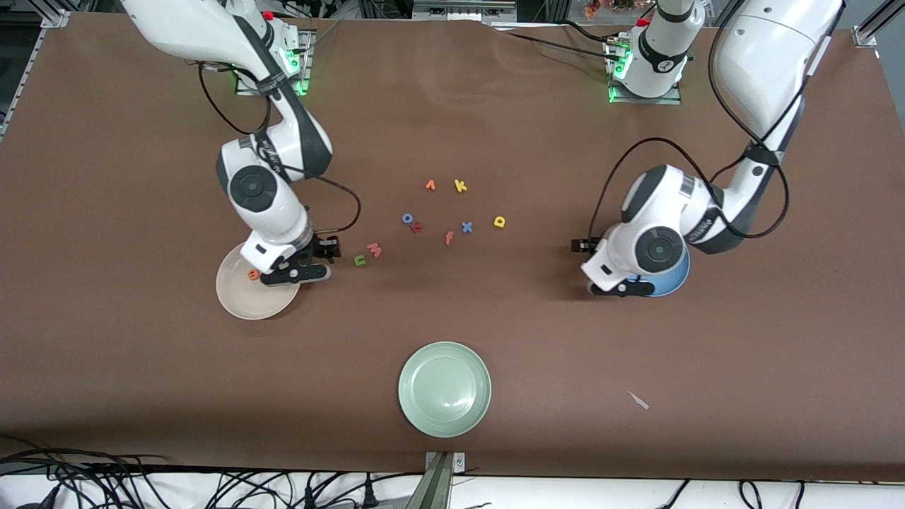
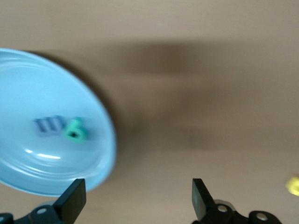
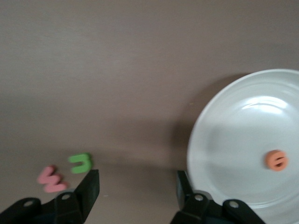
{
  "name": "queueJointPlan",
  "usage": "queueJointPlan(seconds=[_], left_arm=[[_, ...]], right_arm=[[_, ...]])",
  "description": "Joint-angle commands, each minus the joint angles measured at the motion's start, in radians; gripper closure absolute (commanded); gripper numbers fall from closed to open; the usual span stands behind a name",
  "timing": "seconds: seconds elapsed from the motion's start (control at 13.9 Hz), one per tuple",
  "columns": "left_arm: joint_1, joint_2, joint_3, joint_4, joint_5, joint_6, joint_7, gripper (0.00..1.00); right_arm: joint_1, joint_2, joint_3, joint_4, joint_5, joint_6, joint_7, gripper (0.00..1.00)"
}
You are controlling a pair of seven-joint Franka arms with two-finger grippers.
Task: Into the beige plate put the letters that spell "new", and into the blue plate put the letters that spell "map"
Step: 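Place the teal b on the blue plate while the right places orange 6, then grasp the yellow d with the left gripper while the right grasps green u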
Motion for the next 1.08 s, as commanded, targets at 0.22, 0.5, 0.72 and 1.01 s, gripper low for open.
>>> queueJointPlan(seconds=[0.22, 0.5, 0.72, 1.01], left_arm=[[-0.033, -0.002, -0.063, -0.017, -0.012, 0.065, -0.136, 0.0], [-0.091, 0.032, -0.066, -0.037, -0.015, 0.185, -0.466, 0.0], [-0.09, 0.031, -0.064, -0.072, -0.016, 0.194, -0.627, 0.0], [-0.093, 0.024, -0.07, -0.17, -0.019, 0.343, -0.908, 0.0]], right_arm=[[0.065, 0.081, 0.011, 0.055, 0.015, 0.024, 0.192, 0.25], [0.093, 0.142, 0.011, 0.07, 0.009, 0.105, 0.234, 0.25], [0.097, 0.159, 0.009, 0.087, 0.001, 0.108, 0.234, 0.26], [0.091, 0.164, 0.003, 0.091, -0.046, 0.107, 0.225, 0.26]])
